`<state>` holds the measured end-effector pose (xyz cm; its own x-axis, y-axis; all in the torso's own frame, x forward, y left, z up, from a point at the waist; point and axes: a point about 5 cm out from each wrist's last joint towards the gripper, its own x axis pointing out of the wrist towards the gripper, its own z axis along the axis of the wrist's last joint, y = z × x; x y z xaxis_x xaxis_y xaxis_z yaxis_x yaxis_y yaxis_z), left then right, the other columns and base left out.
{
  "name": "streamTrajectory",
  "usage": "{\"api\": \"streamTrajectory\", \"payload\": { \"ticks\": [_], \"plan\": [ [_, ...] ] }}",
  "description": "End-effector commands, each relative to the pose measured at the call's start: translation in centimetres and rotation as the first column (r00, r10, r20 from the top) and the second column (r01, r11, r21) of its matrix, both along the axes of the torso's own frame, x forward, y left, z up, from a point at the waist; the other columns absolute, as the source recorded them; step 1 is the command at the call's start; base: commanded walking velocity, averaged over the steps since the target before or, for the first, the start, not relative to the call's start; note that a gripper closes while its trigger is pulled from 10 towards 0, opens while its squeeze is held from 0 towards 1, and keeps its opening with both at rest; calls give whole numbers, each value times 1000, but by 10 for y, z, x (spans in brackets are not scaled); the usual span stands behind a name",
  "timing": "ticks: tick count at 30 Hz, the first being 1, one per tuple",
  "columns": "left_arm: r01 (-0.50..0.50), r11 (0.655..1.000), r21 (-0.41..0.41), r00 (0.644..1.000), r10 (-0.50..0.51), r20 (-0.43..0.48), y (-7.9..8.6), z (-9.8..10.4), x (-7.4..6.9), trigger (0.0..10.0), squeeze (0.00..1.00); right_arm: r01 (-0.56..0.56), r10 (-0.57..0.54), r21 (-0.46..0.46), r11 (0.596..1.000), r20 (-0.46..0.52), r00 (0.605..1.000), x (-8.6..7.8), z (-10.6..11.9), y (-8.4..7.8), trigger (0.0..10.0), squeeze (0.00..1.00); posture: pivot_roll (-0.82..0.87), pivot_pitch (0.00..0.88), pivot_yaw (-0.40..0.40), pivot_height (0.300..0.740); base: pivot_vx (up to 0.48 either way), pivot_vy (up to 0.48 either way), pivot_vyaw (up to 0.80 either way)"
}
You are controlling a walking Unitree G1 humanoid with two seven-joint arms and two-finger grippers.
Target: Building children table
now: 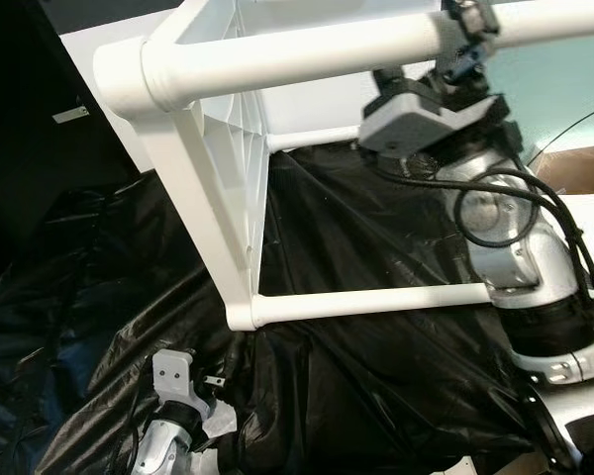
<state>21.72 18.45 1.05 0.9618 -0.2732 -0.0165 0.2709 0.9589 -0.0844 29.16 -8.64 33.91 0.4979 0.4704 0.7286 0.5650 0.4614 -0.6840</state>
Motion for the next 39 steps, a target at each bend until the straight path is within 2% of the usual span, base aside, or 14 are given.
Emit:
{"api": "streamTrajectory", "payload": {
  "ticks": [1,7,12,17,18,19,20,21,24,30,35,39],
  "plan": [
    [8,1000,2,985,-8,-174,-3,-29,-21,10000,0,-26,25,-12,1000,-11,1000,1,4,9,10000,0,-49,0,91,740,0,0,0],
    [9,1000,3,984,-8,-176,-3,-30,-21,10000,0,-12,12,5,1000,-21,1000,4,9,12,10000,0,-48,0,88,740,0,0,0],
    [21,1000,6,982,-19,-189,-5,-33,-22,10000,0,74,-71,43,996,-59,996,12,16,7,10000,0,-57,0,87,740,0,0,0],
    [25,1000,8,981,-23,-192,-6,-34,-23,10000,0,90,-86,47,995,-71,994,14,17,6,10000,0,-57,0,87,740,0,0,0],
    [28,1000,9,981,-26,-194,-6,-35,-23,10000,0,117,-111,45,992,-113,987,19,14,4,6980,0,-60,0,86,740,0,0,0],
    [28,1000,9,981,-26,-194,-6,-35,-23,10000,0,117,-111,45,992,-113,987,19,14,4,6980,0,-60,0,86,740,0,0,0],
    [30,1000,10,980,-27,-195,-7,-35,-24,10000,0,139,-131,42,989,-148,980,22,11,2,0,0,-60,0,86,740,0,0,0],
    [31,999,11,980,-28,-197,-7,-36,-25,10000,0,158,-146,45,986,-190,971,26,7,-1,0,0,-59,0,85,740,0,0,0],
    [32,999,12,980,-29,-198,-7,-37,-25,10000,0,175,-158,51,983,-239,958,29,3,-3,0,0,-60,0,85,740,0,0,0],
    [36,999,17,977,-31,-209,-6,-39,-28,10000,0,183,-160,50,982,-296,942,31,-4,-4,0,0,-61,0,85,740,0,0,0],
    [36,999,20,976,-30,-214,-5,-40,-28,10000,0,170,-150,44,985,-285,947,32,-4,-3,0,0,-60,0,87,740,0,0,0],
    [39,999,21,976,-33,-215,-5,-40,-28,10000,0,123,-124,-17,992,-201,972,36,5,6,0,0,-68,0,92,740,0,0,0]
  ]
}}
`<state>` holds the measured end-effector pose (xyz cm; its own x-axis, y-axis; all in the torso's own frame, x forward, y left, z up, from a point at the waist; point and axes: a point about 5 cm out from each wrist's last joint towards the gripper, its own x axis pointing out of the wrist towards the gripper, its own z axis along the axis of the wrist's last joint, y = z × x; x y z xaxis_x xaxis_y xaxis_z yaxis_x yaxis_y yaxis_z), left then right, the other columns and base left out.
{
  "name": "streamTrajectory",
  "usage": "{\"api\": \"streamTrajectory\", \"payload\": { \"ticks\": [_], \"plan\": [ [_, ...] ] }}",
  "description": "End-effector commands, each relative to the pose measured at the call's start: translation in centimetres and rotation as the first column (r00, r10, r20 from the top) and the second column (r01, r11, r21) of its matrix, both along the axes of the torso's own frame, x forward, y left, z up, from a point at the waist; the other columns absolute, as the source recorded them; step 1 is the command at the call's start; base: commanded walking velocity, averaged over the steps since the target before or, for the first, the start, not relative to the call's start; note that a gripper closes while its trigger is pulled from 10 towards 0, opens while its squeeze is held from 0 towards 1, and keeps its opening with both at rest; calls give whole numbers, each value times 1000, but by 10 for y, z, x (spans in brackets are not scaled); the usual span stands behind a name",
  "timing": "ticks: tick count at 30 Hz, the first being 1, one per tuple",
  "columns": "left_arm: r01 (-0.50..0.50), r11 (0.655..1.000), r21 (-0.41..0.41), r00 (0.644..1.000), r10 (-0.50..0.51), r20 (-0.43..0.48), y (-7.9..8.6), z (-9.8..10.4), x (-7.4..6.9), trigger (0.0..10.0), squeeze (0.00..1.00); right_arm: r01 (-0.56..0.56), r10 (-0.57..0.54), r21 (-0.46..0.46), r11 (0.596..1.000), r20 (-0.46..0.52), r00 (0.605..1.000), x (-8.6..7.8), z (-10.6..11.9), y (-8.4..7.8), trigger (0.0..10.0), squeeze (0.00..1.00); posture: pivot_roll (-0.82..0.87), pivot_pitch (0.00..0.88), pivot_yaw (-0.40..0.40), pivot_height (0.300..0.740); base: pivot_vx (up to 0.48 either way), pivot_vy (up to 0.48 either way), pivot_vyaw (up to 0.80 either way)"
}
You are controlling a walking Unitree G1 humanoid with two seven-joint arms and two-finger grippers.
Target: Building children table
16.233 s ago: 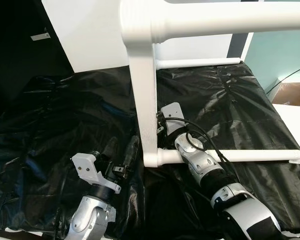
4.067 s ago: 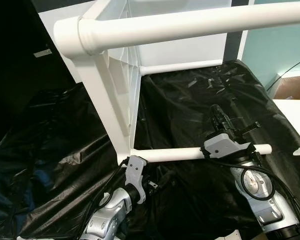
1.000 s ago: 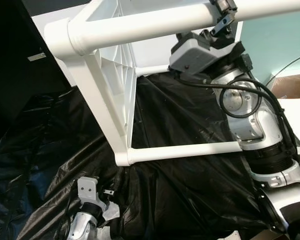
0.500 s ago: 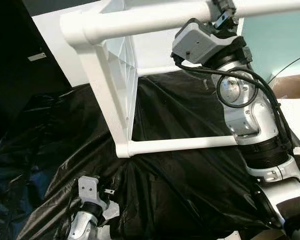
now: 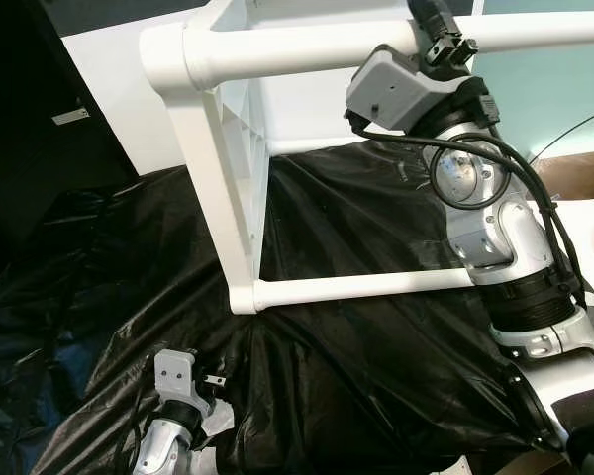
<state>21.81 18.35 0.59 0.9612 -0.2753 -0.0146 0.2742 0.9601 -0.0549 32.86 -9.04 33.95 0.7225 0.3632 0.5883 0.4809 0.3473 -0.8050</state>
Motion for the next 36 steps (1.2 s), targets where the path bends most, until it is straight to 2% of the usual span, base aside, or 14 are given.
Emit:
{"api": "streamTrajectory", "payload": {
  "ticks": [1,7,13,16,17,19,20,21,22,24,29,30,34,36],
  "plan": [
    [30,1000,-5,974,-30,-225,-4,-36,-28,10000,0,-66,66,18,998,15,998,-1,5,10,0,0,-68,0,92,740,0,0,0],
    [32,999,-5,974,-33,-223,-5,-36,-28,10000,0,-102,103,-25,995,56,993,0,13,16,0,0,-68,0,92,740,0,0,0],
    [24,1000,-8,976,-25,-215,-8,-35,-28,10000,0,-202,212,-74,977,161,964,-9,32,32,0,0,-48,0,71,740,0,0,0],
    [16,1000,-13,976,-19,-217,-9,-36,-30,10000,0,-232,238,-53,971,171,956,-14,31,35,0,0,-44,0,68,740,0,0,0],
    [12,1000,-17,975,-16,-222,-10,-38,-34,10000,0,-239,230,48,970,151,962,-18,23,32,0,0,-43,0,68,740,0,0,0],
    [12,1000,-17,975,-16,-222,-10,-38,-34,10000,0,-239,230,48,970,151,962,-18,23,32,0,0,-43,0,68,740,0,0,0],
    [7,1000,-23,974,-12,-228,-11,-40,-39,10000,0,-186,187,261,947,21,982,-23,-14,19,1490,0,-49,0,76,740,0,0,0],
    [7,1000,-23,974,-12,-228,-11,-40,-39,10000,0,-186,187,261,947,21,982,-23,-14,19,1490,0,-49,0,76,740,0,0,0],
    [6,1000,-24,973,-11,-229,-10,-41,-40,10000,0,-159,177,314,936,-29,984,-27,-33,13,10000,0,-54,0,82,740,0,0,0],
    [17,1000,-22,972,-22,-234,-11,-41,-40,10000,0,-161,194,322,933,-72,978,-34,-56,9,10000,0,-60,0,88,740,0,0,0],
    [31,999,-20,971,-35,-235,-11,-42,-40,10000,0,-205,233,295,933,-66,970,-38,-65,8,9765,0,-65,0,91,740,0,0,0],
    [32,999,-18,971,-36,-236,-11,-42,-39,10000,0,-239,263,264,935,-59,963,-41,-68,7,0,0,-68,0,97,740,0,0,0],
    [32,999,-14,971,-34,-235,-9,-41,-37,10000,0,-256,277,240,936,-57,959,-46,-68,3,0,0,-67,0,99,740,0,0,0],
    [33,999,-11,972,-34,-233,-9,-41,-37,10000,0,-205,229,257,944,-69,971,-46,-68,-5,0,0,-63,0,99,740,0,0,0]
  ]
}}
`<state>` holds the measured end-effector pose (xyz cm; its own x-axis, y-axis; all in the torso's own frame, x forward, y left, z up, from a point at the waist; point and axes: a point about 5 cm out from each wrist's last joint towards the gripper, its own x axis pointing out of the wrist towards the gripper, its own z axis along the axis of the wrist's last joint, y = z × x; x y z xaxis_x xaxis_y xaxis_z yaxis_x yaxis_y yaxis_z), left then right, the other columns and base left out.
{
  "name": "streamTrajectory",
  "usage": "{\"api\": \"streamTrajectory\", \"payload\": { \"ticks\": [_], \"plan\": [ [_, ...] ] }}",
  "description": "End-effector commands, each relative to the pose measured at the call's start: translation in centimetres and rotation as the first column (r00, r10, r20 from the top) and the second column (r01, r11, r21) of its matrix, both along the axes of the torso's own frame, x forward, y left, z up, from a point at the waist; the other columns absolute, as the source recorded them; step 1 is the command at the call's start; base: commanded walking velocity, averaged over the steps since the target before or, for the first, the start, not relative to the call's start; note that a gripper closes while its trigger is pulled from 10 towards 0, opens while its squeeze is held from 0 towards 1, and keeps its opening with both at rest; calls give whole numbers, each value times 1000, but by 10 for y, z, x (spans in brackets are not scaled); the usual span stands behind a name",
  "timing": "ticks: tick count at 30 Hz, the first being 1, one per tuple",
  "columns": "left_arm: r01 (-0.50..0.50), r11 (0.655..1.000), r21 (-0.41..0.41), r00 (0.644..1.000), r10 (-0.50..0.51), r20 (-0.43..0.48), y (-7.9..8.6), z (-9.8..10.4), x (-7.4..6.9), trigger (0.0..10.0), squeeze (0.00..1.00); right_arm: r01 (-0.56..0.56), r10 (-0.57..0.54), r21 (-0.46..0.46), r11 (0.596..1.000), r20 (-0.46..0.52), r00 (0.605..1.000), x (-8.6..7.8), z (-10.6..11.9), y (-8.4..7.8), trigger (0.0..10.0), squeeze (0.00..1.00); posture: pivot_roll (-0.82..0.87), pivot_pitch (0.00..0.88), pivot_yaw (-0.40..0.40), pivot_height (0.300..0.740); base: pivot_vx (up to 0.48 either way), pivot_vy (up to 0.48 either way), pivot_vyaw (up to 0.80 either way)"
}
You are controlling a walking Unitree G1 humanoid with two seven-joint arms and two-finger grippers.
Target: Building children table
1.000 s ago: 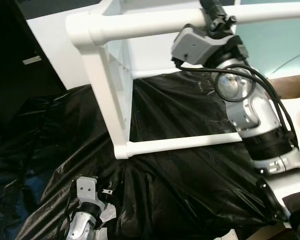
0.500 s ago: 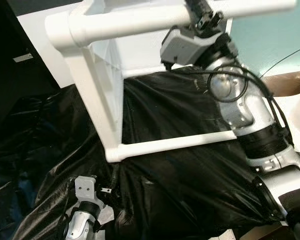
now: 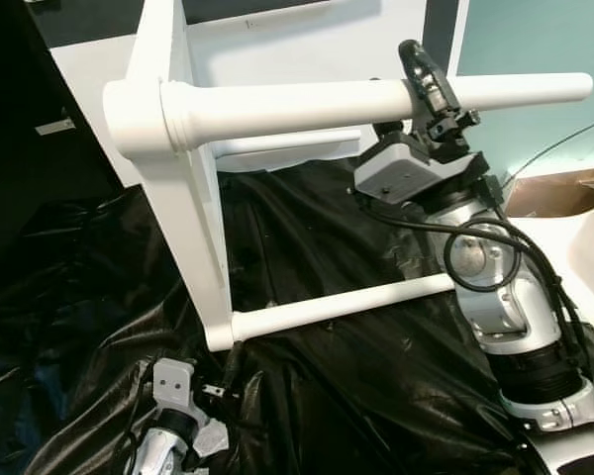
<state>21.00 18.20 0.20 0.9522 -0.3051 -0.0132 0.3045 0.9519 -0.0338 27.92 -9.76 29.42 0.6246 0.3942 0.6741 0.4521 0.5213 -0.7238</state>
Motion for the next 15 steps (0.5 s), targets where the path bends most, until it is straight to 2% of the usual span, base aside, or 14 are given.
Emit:
{"api": "streamTrajectory", "payload": {
  "ticks": [1,2,3,9,10,11,12,15],
  "plan": [
    [-2,1000,-22,971,-3,-239,-7,-36,-29,10000,0,-27,47,125,992,-164,985,4,-24,-2,3725,0,-63,0,103,740,0,0,0],
    [-2,1000,-22,971,-3,-239,-7,-36,-29,10000,0,-27,47,125,992,-164,985,4,-24,-2,3725,0,-63,0,103,740,0,0,0],
    [2,1000,-20,971,-7,-240,-6,-36,-29,10000,0,-7,29,130,991,-169,985,4,-24,-2,10000,0,-65,0,107,740,0,0,0],
    [20,1000,-14,970,-23,-243,-6,-36,-30,10000,0,-16,34,125,992,-143,989,6,-14,6,10000,0,-66,0,111,740,0,0,0],
    [21,1000,-14,970,-24,-242,-6,-36,-29,10000,0,-31,47,130,991,-124,991,7,-7,10,10000,0,-66,0,112,740,0,0,0],
    [21,1000,-14,970,-24,-240,-5,-36,-29,10000,0,-46,61,137,989,-105,993,8,0,13,10000,122,-61,0,110,740,0,0,0],
    [20,1000,-15,971,-23,-237,-5,-36,-29,10000,0,-66,81,159,985,-88,993,8,9,15,10000,1000,-58,0,110,740,0,0,0],
    [15,1000,-17,973,-19,-229,-5,-35,-27,10000,0,-95,111,194,976,-73,991,6,20,18,10000,1000,-54,0,108,740,0,0,0]
  ]
}}
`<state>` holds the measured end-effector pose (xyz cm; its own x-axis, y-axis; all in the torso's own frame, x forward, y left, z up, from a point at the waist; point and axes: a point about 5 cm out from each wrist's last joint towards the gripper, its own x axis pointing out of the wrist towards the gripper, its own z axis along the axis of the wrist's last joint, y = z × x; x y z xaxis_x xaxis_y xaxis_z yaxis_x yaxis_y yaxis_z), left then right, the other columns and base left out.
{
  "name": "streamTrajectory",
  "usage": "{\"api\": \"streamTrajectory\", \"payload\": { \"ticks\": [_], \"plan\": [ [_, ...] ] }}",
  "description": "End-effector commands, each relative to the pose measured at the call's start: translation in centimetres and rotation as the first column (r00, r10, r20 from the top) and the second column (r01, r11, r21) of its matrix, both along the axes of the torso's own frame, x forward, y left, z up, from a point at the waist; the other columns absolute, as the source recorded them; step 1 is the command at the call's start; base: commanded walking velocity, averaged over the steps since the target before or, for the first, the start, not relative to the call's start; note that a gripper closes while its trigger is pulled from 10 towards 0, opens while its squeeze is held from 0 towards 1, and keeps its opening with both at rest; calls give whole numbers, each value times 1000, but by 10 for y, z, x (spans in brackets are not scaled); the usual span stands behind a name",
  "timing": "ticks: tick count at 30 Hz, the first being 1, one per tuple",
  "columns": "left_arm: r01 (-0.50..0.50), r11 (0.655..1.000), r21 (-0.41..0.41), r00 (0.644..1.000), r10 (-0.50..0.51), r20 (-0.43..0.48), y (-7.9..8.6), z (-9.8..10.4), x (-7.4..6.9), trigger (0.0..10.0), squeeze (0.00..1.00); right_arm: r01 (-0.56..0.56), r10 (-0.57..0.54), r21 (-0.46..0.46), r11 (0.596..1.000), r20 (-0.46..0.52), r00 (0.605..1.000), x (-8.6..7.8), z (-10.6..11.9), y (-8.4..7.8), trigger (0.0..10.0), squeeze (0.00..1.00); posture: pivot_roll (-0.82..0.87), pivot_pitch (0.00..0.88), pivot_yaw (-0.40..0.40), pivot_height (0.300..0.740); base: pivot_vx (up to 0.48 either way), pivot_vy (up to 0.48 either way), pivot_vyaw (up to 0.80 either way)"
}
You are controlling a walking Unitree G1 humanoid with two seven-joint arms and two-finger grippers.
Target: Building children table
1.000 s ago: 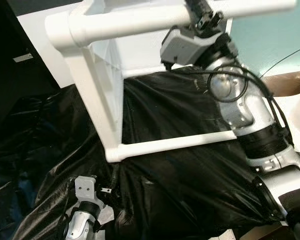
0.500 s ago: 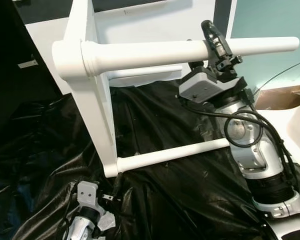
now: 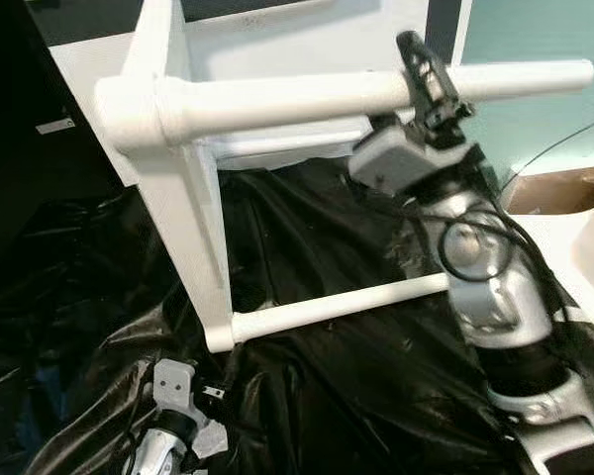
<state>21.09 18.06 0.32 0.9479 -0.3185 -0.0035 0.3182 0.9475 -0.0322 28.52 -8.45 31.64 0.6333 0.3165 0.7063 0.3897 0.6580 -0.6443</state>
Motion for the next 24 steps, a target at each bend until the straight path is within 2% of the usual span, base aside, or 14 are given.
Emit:
{"api": "streamTrajectory", "payload": {
  "ticks": [1,2,3,7,13,14,21,24],
  "plan": [
    [-1,1000,-14,972,-3,-236,-3,-35,-28,10000,0,-59,61,38,998,-37,997,-1,0,6,10000,827,-54,0,108,740,0,0,0],
    [-2,1000,-15,972,-2,-234,-3,-35,-28,10000,0,-68,69,43,997,-40,997,-1,1,7,10000,827,-54,0,108,740,0,0,0],
    [-2,1000,-15,972,-1,-234,-3,-35,-28,10000,0,-77,79,47,996,-45,996,-3,2,9,10000,0,-56,0,110,740,0,0,0],
    [-2,1000,-16,972,-2,-233,-3,-35,-28,10000,0,-93,96,51,994,-56,994,-4,4,12,10000,0,-56,0,111,740,0,0,0],
    [7,1000,-19,974,-11,-228,-5,-34,-28,10000,0,-151,159,66,986,-141,977,-8,-3,12,10000,0,-56,0,115,740,0,0,0],
    [9,1000,-18,974,-13,-227,-5,-33,-28,10000,0,-139,152,80,987,-194,969,-9,-15,5,10000,0,-58,0,119,740,0,0,0],
    [17,1000,-18,973,-21,-229,-3,-33,-28,10000,0,-104,129,98,990,-298,946,-15,-41,-11,10000,0,-64,0,128,740,0,0,0],
    [34,999,-21,970,-38,-241,-2,-34,-27,10000,0,-21,40,60,998,-335,941,-26,-72,-35,10000,0,-75,0,136,740,0,0,0]
  ]
}}
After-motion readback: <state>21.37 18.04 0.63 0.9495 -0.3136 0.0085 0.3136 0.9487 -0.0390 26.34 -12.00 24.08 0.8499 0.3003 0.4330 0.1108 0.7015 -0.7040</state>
